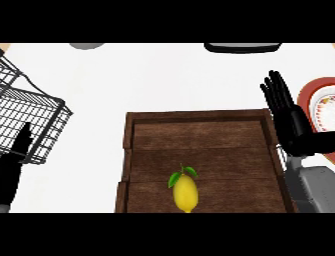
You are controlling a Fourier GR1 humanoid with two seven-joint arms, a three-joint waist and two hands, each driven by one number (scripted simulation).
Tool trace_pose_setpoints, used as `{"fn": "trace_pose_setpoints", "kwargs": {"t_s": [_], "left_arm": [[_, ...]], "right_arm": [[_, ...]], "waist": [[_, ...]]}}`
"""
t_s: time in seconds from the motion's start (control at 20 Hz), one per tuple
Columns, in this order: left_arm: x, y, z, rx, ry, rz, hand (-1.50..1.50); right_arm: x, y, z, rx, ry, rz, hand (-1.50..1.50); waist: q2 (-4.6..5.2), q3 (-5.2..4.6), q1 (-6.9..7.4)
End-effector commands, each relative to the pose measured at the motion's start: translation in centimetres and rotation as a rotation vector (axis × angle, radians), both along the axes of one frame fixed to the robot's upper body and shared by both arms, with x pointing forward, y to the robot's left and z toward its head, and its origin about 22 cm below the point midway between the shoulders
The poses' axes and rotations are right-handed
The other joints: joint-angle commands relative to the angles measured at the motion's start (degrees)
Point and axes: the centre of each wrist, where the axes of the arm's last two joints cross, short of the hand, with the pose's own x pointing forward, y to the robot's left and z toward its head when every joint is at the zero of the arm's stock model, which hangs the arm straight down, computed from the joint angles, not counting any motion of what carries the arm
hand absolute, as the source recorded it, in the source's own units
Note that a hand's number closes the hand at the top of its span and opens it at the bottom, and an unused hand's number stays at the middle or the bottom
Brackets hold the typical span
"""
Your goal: Pick the lemon from the tray and place it in the plate
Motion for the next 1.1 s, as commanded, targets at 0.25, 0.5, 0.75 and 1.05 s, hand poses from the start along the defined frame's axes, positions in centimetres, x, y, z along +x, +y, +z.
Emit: {"fn": "trace_pose_setpoints", "kwargs": {"t_s": [0.25,0.5,0.75,1.05], "left_arm": [[3.7,-3.8,2.8,-0.204,-0.090,-0.135,0.00],[3.9,-3.9,2.4,-0.252,-0.056,-0.128,0.00],[4.8,-4.0,2.8,-0.262,-0.044,-0.139,0.00],[5.0,-5.4,2.9,-0.253,-0.051,-0.139,0.00]], "right_arm": [[1.8,7.2,4.3,-0.140,0.030,0.677,1.50],[-0.6,4.5,0.2,-0.164,-0.136,0.292,-1.50],[-1.3,2.3,-0.9,-0.377,-0.124,0.543,-1.50],[-3.3,3.4,0.4,-0.602,-0.130,0.599,-1.50]], "waist": [[0.15,-0.07,1.31],[0.18,0.12,-0.61],[0.18,0.03,0.09],[-0.14,-0.04,-0.44]]}}
